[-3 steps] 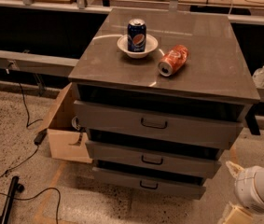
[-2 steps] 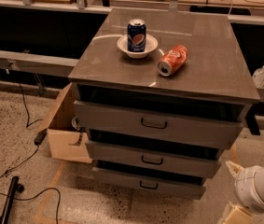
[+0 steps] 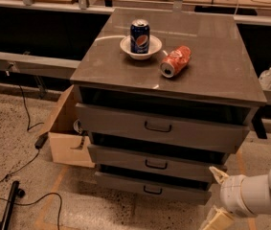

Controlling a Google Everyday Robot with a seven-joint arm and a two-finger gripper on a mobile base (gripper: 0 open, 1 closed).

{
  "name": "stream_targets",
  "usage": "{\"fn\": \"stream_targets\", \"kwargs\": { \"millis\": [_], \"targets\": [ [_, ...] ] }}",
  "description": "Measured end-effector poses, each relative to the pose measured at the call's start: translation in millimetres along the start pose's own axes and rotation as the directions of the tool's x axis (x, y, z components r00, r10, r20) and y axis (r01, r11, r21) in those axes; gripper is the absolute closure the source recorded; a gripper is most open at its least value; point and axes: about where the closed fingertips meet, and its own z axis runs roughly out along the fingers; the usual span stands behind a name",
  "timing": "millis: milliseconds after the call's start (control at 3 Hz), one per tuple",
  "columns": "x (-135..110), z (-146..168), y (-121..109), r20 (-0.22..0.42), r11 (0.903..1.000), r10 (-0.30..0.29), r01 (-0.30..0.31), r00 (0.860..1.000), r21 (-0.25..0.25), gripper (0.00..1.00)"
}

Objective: Open middle drawer

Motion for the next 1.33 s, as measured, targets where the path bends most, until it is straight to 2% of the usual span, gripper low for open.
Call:
{"fn": "stream_targets", "kwargs": {
  "millis": [333, 667, 1000, 1333],
  "targets": [
    [-11.2, 44.1, -10.9, 0.092, 0.9981, -0.061, 0.061, 0.994, 0.006, 0.00],
    [-18.7, 81.6, -35.5, 0.108, 0.9885, -0.129, 0.119, 0.986, 0.093, 0.00],
    [-18.7, 81.6, -35.5, 0.108, 0.9885, -0.129, 0.119, 0.986, 0.093, 0.00],
    [-3.7, 94.6, -56.9, 0.112, 0.9869, -0.112, 0.098, 0.987, 0.129, 0.00]
  ]
}}
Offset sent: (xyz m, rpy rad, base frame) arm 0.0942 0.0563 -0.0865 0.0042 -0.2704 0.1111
